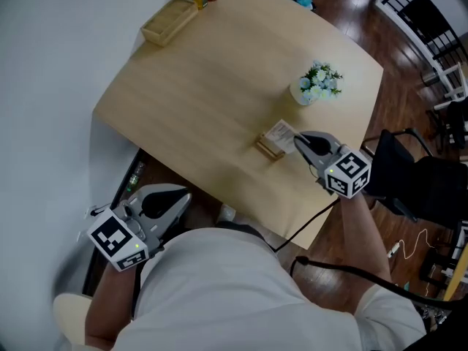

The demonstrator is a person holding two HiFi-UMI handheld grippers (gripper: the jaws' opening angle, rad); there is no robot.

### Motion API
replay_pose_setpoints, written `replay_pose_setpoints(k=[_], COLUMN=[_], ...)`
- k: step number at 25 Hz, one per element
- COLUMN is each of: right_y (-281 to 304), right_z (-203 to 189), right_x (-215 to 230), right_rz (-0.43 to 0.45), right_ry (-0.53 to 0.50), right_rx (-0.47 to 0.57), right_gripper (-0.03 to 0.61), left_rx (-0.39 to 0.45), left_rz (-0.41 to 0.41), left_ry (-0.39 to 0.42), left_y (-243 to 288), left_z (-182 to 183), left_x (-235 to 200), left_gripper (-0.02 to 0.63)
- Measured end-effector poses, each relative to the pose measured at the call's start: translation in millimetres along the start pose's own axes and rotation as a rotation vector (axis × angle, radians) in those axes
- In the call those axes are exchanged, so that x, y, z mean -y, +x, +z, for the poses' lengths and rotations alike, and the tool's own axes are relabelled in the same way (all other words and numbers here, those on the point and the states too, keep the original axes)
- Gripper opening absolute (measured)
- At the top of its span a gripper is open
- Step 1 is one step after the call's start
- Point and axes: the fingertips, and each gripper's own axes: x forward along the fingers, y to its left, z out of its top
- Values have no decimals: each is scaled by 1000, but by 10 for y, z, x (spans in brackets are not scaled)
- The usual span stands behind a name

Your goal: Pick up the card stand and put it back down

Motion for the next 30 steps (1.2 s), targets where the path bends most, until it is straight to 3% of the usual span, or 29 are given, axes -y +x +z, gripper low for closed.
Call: replay_pose_setpoints(k=[30], right_y=[293], right_z=[-413], right_x=[98], right_rz=[2], right_ry=[59], right_rx=[-13], right_gripper=[20], left_rx=[-26], left_rz=[3], left_ry=[-29], left_y=[118], left_z=[-49], left_x=[-31], left_gripper=[3])
